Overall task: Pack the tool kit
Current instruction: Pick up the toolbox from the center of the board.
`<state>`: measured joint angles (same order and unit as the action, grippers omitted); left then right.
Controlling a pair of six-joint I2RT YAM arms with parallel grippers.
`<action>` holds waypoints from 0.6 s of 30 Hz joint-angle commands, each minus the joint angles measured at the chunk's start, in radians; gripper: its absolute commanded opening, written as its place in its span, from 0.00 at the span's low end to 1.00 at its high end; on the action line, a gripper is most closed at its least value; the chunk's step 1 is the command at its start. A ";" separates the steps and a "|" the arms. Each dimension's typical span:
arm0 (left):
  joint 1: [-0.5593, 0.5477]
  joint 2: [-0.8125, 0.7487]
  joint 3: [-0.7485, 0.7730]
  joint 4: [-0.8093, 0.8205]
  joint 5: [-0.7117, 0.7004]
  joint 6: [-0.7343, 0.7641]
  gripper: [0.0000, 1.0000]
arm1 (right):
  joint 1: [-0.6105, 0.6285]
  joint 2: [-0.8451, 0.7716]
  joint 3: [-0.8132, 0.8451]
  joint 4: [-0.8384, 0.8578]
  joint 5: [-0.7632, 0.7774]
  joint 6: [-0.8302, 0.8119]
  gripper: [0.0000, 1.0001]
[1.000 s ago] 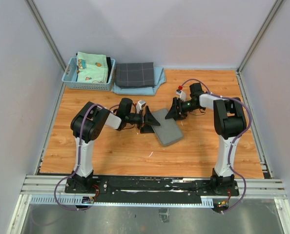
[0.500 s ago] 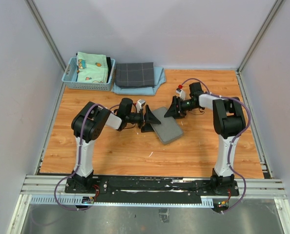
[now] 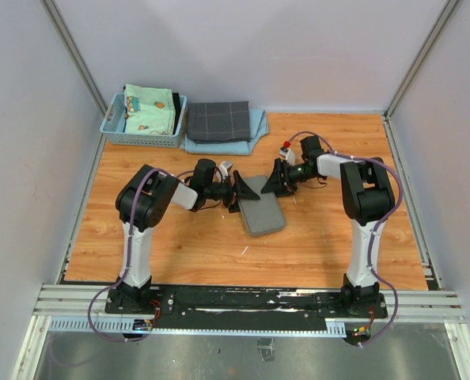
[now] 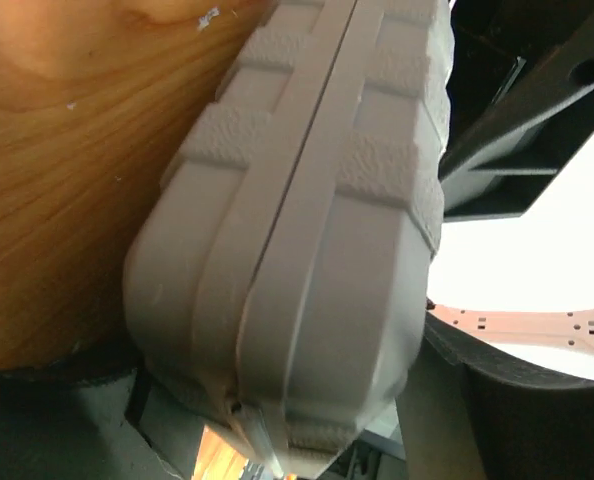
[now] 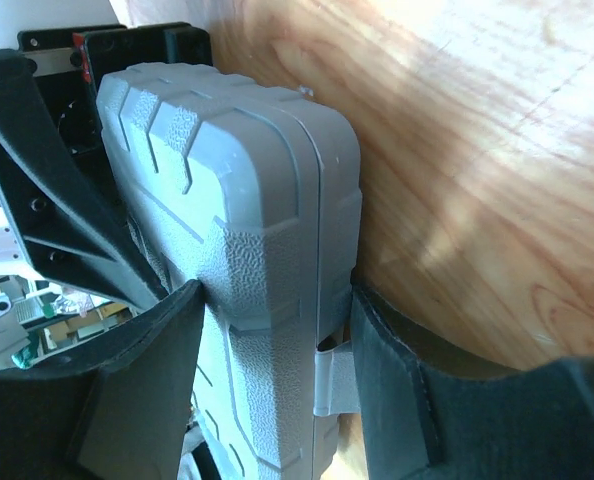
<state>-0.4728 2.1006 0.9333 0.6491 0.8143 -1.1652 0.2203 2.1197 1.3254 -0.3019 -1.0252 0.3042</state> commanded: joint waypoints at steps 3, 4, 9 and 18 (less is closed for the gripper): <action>-0.043 0.065 0.072 0.068 -0.199 -0.090 0.55 | 0.199 0.057 -0.082 -0.132 0.025 0.020 0.45; -0.043 0.065 0.076 0.079 -0.193 -0.098 0.45 | 0.201 0.052 -0.087 -0.124 0.025 0.025 0.45; -0.029 0.052 0.119 0.114 -0.119 -0.110 0.00 | 0.195 0.010 -0.096 -0.100 0.041 0.046 0.49; 0.029 -0.037 0.245 0.164 0.156 -0.011 0.00 | 0.082 -0.103 0.115 -0.064 0.041 0.091 0.63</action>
<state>-0.4435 2.1506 1.0363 0.6262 0.9100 -1.1736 0.2409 2.0716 1.3388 -0.2958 -0.9531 0.3771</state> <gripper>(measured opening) 0.557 0.615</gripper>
